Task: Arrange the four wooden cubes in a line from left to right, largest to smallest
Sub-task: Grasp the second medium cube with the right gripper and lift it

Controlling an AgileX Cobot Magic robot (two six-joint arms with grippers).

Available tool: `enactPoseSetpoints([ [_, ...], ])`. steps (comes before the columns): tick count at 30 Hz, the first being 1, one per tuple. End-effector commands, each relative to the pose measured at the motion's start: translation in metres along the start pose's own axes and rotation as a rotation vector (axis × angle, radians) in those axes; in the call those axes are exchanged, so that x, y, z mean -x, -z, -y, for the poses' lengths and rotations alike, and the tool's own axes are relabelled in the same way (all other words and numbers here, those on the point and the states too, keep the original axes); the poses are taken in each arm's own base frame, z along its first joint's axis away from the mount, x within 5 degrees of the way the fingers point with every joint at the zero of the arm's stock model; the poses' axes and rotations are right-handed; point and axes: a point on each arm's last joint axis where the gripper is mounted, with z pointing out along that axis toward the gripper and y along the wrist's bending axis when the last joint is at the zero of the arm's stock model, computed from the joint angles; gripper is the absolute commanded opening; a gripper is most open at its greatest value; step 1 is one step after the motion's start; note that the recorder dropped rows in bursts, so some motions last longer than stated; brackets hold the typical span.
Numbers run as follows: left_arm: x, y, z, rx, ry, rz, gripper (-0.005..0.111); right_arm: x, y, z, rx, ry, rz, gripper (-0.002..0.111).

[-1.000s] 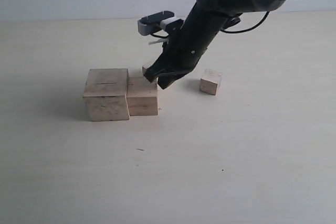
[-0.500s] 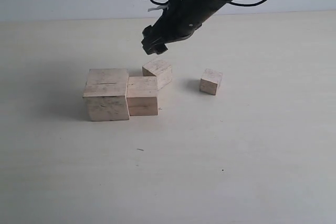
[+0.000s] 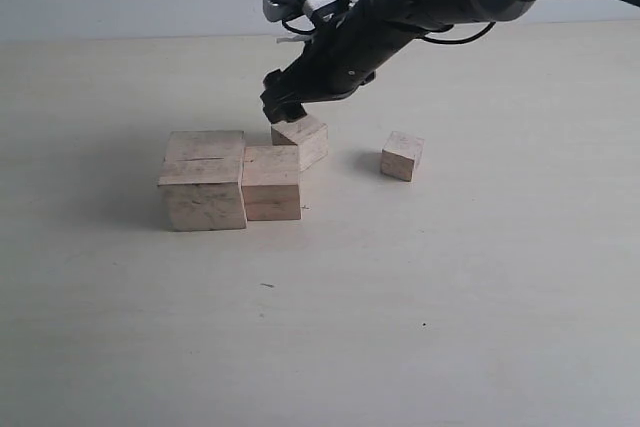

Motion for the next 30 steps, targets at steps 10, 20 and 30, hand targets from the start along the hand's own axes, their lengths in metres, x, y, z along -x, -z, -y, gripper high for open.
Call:
enactPoseSetpoints([
  [10,0.0,0.0,0.0,0.003,-0.003,0.015,0.0,0.001,-0.008,0.001,0.023,0.021,0.017,0.083],
  [20,0.0,0.0,0.0,0.003,-0.003,0.015,0.0,-0.01,-0.024,0.003,0.026,0.018,-0.023,0.083],
  [30,0.0,0.0,0.0,0.003,-0.003,0.015,0.0,-0.01,-0.025,0.003,0.024,0.021,-0.025,0.061],
])
